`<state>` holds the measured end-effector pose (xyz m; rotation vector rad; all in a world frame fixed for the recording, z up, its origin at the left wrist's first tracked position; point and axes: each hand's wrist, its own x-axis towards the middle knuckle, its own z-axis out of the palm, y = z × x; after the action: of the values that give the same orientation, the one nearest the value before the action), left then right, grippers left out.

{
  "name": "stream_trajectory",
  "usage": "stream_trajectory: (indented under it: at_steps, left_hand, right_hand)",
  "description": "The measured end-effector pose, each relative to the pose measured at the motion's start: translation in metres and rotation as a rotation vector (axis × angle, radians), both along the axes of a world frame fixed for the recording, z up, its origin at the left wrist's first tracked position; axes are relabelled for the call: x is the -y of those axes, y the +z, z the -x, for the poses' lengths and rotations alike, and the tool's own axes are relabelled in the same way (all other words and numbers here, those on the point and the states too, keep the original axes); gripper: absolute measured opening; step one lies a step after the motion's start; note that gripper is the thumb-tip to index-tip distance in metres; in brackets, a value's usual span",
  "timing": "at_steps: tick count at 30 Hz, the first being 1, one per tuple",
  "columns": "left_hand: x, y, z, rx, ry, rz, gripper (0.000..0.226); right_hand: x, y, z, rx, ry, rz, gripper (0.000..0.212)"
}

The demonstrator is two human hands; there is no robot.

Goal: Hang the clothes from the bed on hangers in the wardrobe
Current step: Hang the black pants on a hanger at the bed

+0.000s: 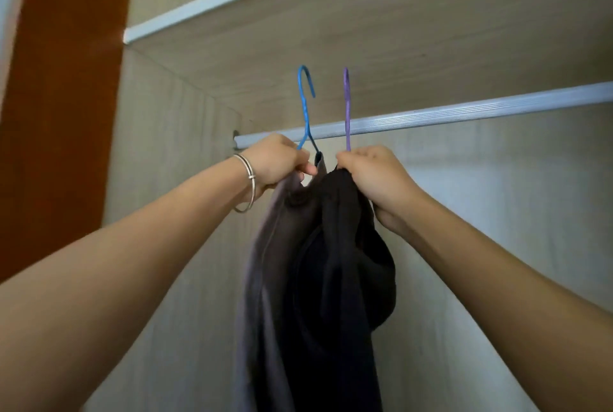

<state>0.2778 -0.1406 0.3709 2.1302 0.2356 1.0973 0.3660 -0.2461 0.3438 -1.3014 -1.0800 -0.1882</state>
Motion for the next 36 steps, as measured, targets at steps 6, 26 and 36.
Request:
stream_trajectory:
  at_steps: [6, 26, 36]
  left_hand:
    - [-0.004, -0.056, 0.073, -0.170, 0.359, -0.158, 0.032]
    - [0.078, -0.181, 0.407, -0.621, 1.261, -0.090, 0.025]
    - [0.037, -0.199, 0.534, -0.739, 1.550, -0.107, 0.019]
  right_hand:
    - [-0.019, -0.064, 0.040, -0.134, 0.381, 0.064, 0.012]
    - [-0.068, -0.209, 0.352, -0.195, 1.591, 0.608, 0.024]
    - [-0.136, -0.220, 0.500, 0.012, 1.629, 0.582, 0.027]
